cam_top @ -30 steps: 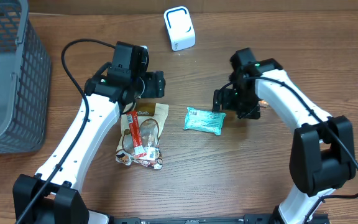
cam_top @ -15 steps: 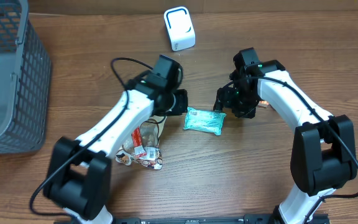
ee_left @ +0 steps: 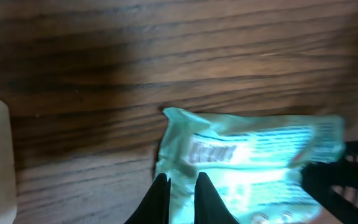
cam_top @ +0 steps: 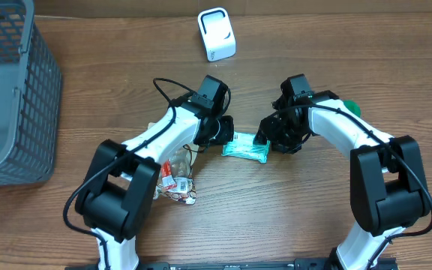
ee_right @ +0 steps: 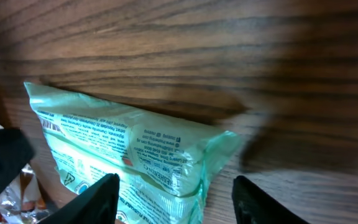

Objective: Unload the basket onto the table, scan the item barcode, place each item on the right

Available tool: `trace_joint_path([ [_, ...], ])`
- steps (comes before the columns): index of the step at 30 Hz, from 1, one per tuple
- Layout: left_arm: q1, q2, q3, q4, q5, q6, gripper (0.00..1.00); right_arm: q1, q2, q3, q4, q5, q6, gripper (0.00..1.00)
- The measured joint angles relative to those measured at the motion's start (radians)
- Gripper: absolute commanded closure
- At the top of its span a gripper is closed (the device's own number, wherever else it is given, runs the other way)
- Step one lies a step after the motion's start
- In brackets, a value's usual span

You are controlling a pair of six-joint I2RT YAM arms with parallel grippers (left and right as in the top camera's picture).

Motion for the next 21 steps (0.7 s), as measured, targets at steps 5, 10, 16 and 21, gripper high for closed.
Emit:
trace_joint_path([
  [5,-0.007,0.028,0.0,0.001,0.0,0.0,0.92,0.0,0.0,-0.032,0.053,-0.009,0.032,0.44],
  [10,-0.015,0.032,0.0,0.002,-0.001,-0.01,0.96,0.0,0.0,-0.056,0.106,-0.034,0.06,0.53],
  [16,-0.02,0.032,0.0,-0.003,-0.009,-0.026,0.95,0.0,0.0,-0.071,0.129,-0.055,0.074,0.67],
  [21,-0.02,0.032,0.002,-0.009,-0.015,-0.026,0.94,-0.001,0.0,-0.072,0.134,-0.075,0.079,0.83],
])
